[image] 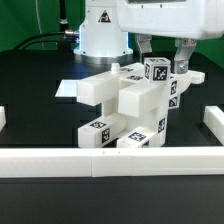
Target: Assemble chair
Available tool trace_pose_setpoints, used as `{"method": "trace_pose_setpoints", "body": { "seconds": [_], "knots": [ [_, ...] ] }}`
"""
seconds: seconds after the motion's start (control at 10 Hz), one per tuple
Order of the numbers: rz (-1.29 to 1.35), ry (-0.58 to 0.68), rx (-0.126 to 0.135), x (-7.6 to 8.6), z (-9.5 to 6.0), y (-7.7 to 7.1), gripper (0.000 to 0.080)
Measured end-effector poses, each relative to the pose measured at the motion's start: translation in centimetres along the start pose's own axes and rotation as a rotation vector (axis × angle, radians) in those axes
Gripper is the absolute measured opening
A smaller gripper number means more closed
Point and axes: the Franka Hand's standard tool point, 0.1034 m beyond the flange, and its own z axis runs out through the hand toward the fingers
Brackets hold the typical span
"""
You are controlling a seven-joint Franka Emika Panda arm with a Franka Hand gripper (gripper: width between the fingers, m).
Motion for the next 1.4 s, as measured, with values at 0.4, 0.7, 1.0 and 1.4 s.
{"method": "trace_pose_setpoints", "body": {
  "seconds": [0.4,0.7,1.0,1.4],
  "knots": [
    [-0.433,-0.009,-0.025,0.24,-0.07,0.05,0.0649],
    [-0.704,-0.012,-0.031,0.49,-0.23,0.01,0.0649],
    [-0.913,-0.014,-0.03,0.52,-0.19,0.06,0.0649],
    [-0.971,-0.012,-0.028,0.55,-0.17,0.07,0.0372]
  ]
}}
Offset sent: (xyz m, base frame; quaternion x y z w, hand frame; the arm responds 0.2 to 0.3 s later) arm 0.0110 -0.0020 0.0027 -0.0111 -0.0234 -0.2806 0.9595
